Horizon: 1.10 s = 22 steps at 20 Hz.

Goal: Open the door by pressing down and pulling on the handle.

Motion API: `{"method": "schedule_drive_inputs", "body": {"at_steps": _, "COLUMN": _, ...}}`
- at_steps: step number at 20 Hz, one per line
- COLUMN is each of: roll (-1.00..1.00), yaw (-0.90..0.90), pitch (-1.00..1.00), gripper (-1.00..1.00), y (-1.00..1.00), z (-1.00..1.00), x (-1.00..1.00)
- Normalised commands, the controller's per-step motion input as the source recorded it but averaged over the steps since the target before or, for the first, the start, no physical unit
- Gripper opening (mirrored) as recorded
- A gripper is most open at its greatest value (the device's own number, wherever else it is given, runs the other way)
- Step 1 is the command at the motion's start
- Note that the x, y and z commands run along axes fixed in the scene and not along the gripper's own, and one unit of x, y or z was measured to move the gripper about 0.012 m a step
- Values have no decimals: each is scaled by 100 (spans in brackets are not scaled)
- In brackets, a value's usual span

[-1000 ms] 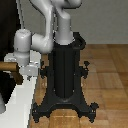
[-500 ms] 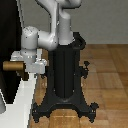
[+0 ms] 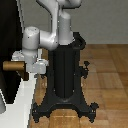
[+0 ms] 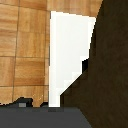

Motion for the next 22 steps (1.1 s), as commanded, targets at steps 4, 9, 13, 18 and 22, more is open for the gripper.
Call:
{"method": "schedule_drive_inputs", "body": {"at_steps": 4, "roll": 0, "yaw": 0, "pitch": 0, "gripper": 100, "y": 50, "z": -25, "x": 0}}
{"method": "schedule_drive_inputs", "body": {"at_steps": 9, "roll": 0, "yaw": 0, "pitch": 0, "gripper": 100, "y": 0, "z": -20, "x": 0}}
{"method": "schedule_drive_inputs", "body": {"at_steps": 13, "roll": 0, "yaw": 0, "pitch": 0, "gripper": 100, "y": 0, "z": 0, "x": 0}}
{"method": "schedule_drive_inputs", "body": {"at_steps": 18, "roll": 0, "yaw": 0, "pitch": 0, "gripper": 100, "y": 0, "z": -20, "x": 0}}
{"method": "schedule_drive_inputs", "body": {"at_steps": 22, "roll": 0, "yaw": 0, "pitch": 0, "gripper": 100, "y": 75, "z": 0, "x": 0}}
